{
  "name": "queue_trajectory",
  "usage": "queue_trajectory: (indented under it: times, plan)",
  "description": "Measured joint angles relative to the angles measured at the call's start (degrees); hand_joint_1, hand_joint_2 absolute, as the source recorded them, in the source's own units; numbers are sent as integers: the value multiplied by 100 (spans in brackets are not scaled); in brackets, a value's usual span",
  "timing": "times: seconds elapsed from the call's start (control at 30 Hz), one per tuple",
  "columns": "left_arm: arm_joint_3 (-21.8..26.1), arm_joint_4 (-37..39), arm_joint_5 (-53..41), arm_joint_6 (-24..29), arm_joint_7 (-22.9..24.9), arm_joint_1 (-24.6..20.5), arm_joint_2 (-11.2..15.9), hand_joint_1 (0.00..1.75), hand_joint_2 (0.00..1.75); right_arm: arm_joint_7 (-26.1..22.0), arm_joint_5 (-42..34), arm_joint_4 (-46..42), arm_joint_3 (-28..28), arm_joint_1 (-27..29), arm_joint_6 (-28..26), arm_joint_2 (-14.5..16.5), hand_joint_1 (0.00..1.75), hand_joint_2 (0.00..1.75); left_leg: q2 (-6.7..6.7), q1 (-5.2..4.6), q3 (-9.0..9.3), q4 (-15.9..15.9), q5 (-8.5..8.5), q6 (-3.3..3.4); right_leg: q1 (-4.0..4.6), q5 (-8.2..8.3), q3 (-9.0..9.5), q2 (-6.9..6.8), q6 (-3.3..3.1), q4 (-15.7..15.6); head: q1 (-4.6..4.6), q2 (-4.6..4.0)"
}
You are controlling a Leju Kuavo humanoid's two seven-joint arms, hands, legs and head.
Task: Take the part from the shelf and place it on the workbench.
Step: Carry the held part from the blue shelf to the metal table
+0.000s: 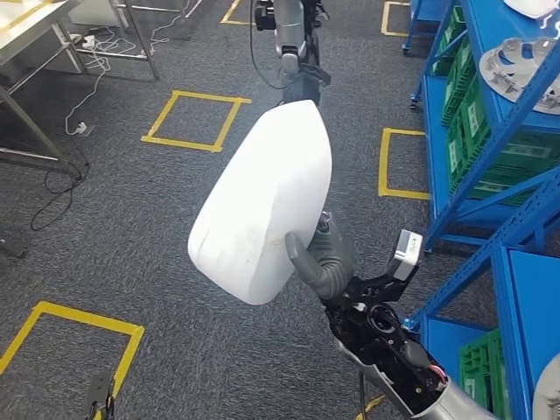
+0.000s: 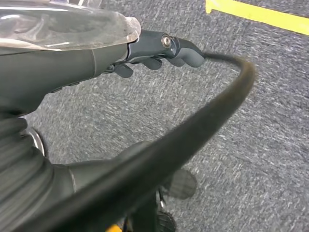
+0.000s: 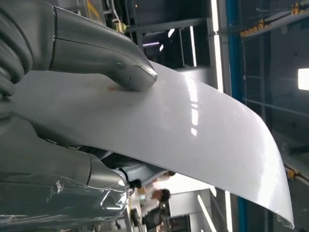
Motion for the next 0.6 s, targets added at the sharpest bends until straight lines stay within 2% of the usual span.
queue_trajectory:
  times: [0.03,0.07,0.13,0.17,0.2,0.23,0.27,0.3,0.33,0.37,0.4,0.43,0.5,0.53,0.57,0.6]
  plan:
    - [-1,-1,-9,-10,1,-8,-4,0,175,0,1,-1,-2,0,-3,0,175,175,78,-18,146,-272,75,40,16,-23,14,-52,30,4,-7,1]
    - [-3,-1,-15,-15,3,-11,-9,0,175,0,2,-1,-3,0,-4,0,175,175,117,-40,211,-397,90,84,30,-45,31,-102,62,7,-2,1]
    - [-6,-2,-22,-21,6,-3,-16,0,175,1,4,-2,-5,2,-9,-1,175,175,-10,-54,218,-412,80,171,32,-87,69,-187,124,6,34,1]
    - [-7,-2,-25,-21,7,4,-21,0,175,1,4,-4,-6,2,-11,-1,175,175,-67,-47,232,-422,80,205,18,-134,67,-132,157,44,50,0]
    - [-8,-2,-28,-22,8,5,-26,0,175,-1,4,-5,-11,2,-14,-2,175,175,-124,-34,250,-434,82,245,0,-228,18,-3,183,177,66,0]
    - [-11,-2,-32,-23,8,-5,-31,0,175,-2,4,-7,-18,4,-16,-3,175,175,-181,-18,267,-445,85,279,-17,-375,-97,162,202,435,92,0]
    - [-15,-2,-37,-25,8,-21,-37,0,175,-2,4,-6,-26,13,-19,-9,175,175,-242,-18,273,-447,82,303,-30,-561,-287,335,211,827,127,0]
    - [-19,-2,-40,-26,8,-39,-42,0,175,-2,4,-5,-33,28,-21,-18,175,175,-311,-21,275,-445,78,322,-36,-738,-506,427,214,1264,162,0]
    - [-25,-2,-43,-27,8,-53,-51,0,175,1,4,-3,-37,49,-23,-33,175,175,-389,-27,278,-444,75,329,-36,-848,-702,461,216,1625,199,0]
    - [-29,-2,-46,-28,8,-60,-61,0,175,2,4,-2,-40,73,-25,-49,175,175,-475,-32,284,-443,71,334,-36,-854,-824,472,214,1813,227,0]
    - [-32,-2,-47,-28,8,-59,-71,0,175,3,4,-2,-42,89,-25,-61,175,175,-559,-36,294,-439,67,334,-37,-734,-832,479,204,1753,252,0]
    - [-34,-3,-49,-28,8,-57,-84,0,175,3,4,-2,-44,98,-24,-69,175,175,-647,-38,309,-435,61,330,-37,-513,-734,514,187,1468,275,0]
    - [-36,-5,-51,-29,8,-61,-110,0,175,2,4,-3,-50,100,-24,-75,175,175,-808,-39,323,-419,44,306,-46,-62,-410,756,140,641,313,0]
    - [-36,-5,-54,-32,8,-68,-124,0,175,1,4,-3,-53,98,-23,-77,175,175,-880,-33,310,-405,41,286,-54,47,-280,885,127,325,320,0]
    - [-37,-7,-57,-39,9,-74,-135,0,175,3,4,-3,-57,101,-21,-80,175,175,-944,-21,283,-396,47,259,-52,72,-197,971,117,159,326,0]
    - [-37,-7,-61,-48,12,-73,-142,0,175,7,5,-3,-63,102,-19,-83,175,175,-1011,-8,252,-395,63,223,-49,48,-158,982,111,118,328,0]
